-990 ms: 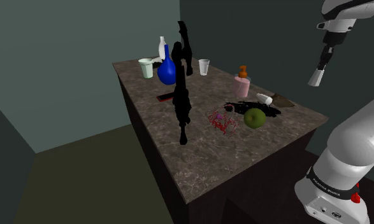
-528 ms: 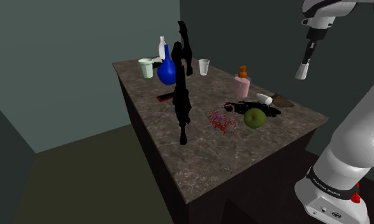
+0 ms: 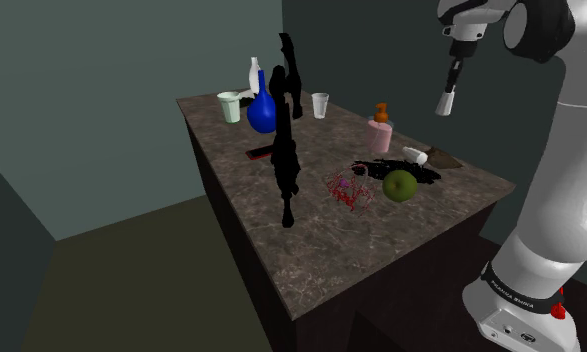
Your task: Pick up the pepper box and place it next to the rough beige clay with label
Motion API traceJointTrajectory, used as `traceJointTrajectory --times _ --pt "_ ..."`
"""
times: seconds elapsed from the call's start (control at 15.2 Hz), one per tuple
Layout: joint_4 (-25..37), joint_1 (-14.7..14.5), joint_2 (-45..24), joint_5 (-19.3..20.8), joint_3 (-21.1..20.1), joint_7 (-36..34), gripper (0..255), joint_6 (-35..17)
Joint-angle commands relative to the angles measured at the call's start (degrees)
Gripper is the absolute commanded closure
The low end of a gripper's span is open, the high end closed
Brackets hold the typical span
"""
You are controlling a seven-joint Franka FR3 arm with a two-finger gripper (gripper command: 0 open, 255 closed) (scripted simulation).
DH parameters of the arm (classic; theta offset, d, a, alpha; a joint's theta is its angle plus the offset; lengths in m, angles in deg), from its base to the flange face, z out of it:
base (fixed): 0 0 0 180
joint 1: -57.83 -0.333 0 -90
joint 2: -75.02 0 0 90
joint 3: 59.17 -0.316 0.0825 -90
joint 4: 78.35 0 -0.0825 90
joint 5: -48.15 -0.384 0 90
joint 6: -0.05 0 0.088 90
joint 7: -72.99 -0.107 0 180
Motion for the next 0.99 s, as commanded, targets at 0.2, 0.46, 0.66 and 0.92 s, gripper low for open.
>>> traceJointTrajectory --times 0.2,0.46,0.66,0.92 --pt "9.76 3.28 -9.44 -6.18 -2.45 -0.28 255 2.47" --pt "6.43 2.67 -9.32 -6.2 -2.57 -0.1 255 -0.67" --pt "4.18 2.34 -9.4 -6.36 -2.69 0.09 255 -2.93" --pt "1.45 2.06 -9.73 -6.75 -2.93 0.42 255 -5.84"
